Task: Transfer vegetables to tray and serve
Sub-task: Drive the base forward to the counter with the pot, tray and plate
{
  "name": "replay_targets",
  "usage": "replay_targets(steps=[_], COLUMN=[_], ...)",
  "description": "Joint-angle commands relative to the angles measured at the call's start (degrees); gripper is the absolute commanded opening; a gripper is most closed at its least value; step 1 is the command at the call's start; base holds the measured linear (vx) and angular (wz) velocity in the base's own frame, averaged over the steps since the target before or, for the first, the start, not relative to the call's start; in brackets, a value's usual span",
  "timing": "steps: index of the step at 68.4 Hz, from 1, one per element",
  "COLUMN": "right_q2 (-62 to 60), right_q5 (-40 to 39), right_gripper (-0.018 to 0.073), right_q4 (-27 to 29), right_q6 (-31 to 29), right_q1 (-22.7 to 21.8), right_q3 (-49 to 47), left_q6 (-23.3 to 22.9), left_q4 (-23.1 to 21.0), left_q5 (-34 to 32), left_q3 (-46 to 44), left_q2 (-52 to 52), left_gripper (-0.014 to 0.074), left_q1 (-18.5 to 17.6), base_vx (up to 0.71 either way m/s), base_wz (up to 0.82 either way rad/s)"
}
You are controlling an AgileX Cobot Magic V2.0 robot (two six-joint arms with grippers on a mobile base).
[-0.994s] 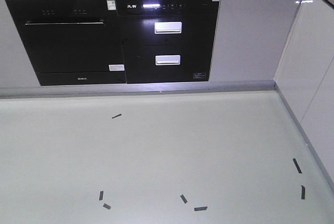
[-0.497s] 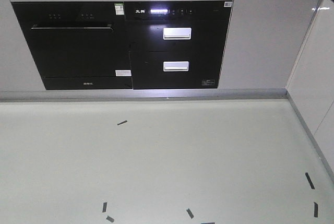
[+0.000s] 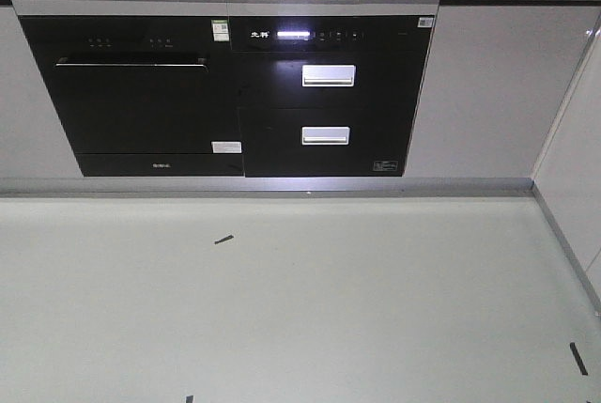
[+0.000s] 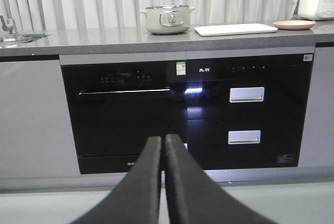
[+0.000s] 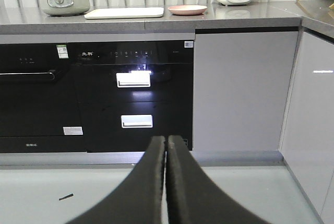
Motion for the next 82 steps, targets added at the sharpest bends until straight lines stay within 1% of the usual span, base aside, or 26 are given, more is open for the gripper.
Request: replay_targets(steps=[1, 82], right_q2=[-0.48, -0.48], right_q5=[-4.23, -4.09], right_gripper=[-0.0008, -0.0008], right_q4=[-0.26, -0.26], right_q6=[-0.01, -0.01], right_q1=[0.13, 0.13], right_q3=[0.91, 0.91], left_q6=[-0.45, -0.45], left_q4=[-0.06, -0.06], left_q5=[-4.06, -4.06], left_q3=[1.14, 1.14], left_q2=[-0.82, -0.82], left_gripper=[0.0003, 0.0003], left_q1=[-0.43, -0.43], base_vx=[0.18, 0.18], base_wz=[0.03, -0.02])
